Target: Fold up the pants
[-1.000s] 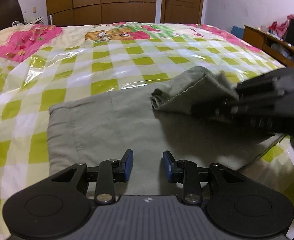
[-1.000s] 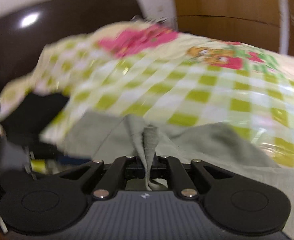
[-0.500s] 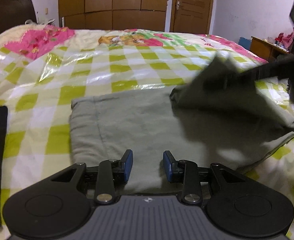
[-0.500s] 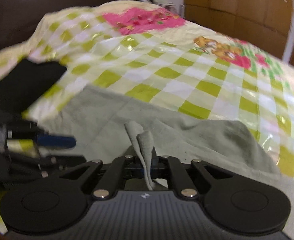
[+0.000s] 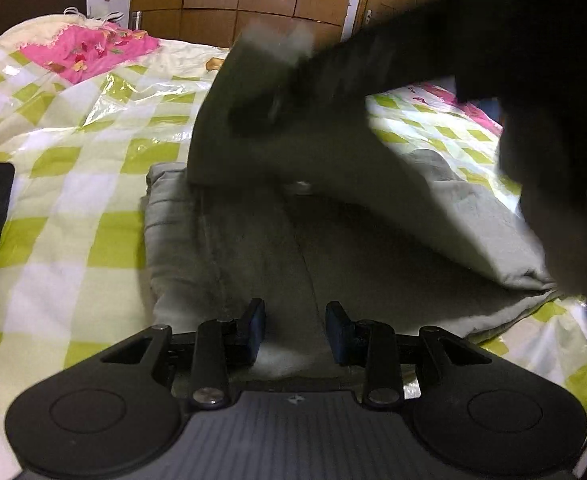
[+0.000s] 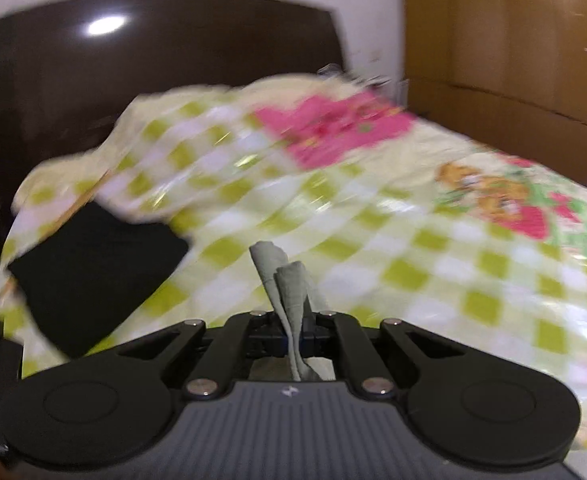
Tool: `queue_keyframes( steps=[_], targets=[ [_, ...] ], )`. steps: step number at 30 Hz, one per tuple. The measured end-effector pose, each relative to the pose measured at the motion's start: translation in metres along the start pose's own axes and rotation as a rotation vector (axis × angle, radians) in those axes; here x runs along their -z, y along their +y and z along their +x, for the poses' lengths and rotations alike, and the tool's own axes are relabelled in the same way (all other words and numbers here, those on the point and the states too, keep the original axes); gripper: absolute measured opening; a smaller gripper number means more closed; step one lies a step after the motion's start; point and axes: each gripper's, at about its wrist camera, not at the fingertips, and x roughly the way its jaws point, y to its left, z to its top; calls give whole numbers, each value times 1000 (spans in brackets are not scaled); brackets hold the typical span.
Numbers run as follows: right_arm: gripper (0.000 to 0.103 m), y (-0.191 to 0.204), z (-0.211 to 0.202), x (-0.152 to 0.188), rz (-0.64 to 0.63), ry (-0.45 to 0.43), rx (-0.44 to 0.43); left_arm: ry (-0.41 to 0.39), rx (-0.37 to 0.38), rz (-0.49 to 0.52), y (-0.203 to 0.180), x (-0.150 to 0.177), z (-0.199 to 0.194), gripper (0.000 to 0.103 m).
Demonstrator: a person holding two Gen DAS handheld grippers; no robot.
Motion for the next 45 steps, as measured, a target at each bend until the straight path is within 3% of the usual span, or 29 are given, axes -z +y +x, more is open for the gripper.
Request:
queue_keyframes(
  steps=[6, 13, 17, 23, 27, 32, 35, 39, 43, 45],
  targets=[
    [4, 34, 35, 28, -92, 110, -52, 1, 8, -24, 5, 8, -4, 45],
    [4, 28, 21, 13, -29, 27, -23, 1, 15, -31, 7, 9, -1, 45],
    [4, 37, 26, 13, -90, 30, -44, -2, 16, -33, 7, 11, -8, 46],
    [17, 48, 48, 40, -115, 196, -154, -8, -12, -22, 7, 24, -41, 46],
    [32, 43, 41, 40, -52, 205, -237, -13, -46, -22, 9, 26, -64, 46],
    [37, 37, 15, 34, -41, 161, -243, -65, -100, 19, 11, 11, -84, 46],
    [37, 9, -8, 35, 9, 149, -189, -110, -92, 47, 8, -9, -82, 47],
    [37, -56, -44, 51, 99, 154, 25, -107, -34, 89, -11, -26, -53, 49],
    [38, -126, -76, 82, 218, 187, 272, 43, 26, 98, -26, -31, 5, 49],
    [38, -153, -91, 101, 282, 208, 351, 133, -24, 138, -37, -25, 29, 49]
  ],
)
